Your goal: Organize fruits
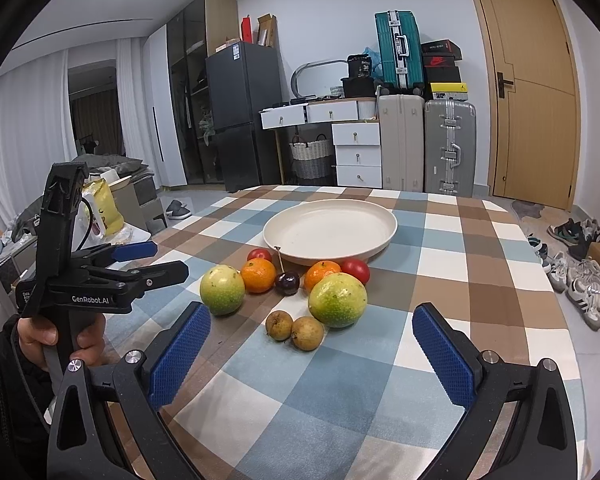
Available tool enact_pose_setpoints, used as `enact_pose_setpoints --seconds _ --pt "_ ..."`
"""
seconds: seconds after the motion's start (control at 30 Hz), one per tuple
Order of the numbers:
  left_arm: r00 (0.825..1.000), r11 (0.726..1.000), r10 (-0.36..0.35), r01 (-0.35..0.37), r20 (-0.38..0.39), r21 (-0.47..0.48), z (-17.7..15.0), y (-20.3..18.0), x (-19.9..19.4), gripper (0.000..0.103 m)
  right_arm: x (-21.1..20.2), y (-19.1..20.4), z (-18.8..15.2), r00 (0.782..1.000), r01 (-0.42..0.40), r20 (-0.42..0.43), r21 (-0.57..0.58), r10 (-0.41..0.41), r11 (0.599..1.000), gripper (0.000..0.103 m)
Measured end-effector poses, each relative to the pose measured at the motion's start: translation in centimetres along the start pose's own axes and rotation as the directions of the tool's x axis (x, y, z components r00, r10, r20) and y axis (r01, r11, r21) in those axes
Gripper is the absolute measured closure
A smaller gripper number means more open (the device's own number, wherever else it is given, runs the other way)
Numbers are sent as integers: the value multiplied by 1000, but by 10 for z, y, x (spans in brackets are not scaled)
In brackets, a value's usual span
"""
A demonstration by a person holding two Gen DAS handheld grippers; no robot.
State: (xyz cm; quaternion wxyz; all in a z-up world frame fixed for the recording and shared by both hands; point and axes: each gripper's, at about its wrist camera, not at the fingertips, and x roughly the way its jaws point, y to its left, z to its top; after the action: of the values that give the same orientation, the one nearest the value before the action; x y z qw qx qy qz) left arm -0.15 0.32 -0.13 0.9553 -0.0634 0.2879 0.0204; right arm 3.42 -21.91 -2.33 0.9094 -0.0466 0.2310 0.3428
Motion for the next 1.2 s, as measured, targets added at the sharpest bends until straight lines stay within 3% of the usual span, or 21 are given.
enact_pose_setpoints --seconds 1.2 --pt "1000 1000 4 -4 4 10 1 -1 3 1 -1 -3 0 1000 2 -2 7 -2 1000 0"
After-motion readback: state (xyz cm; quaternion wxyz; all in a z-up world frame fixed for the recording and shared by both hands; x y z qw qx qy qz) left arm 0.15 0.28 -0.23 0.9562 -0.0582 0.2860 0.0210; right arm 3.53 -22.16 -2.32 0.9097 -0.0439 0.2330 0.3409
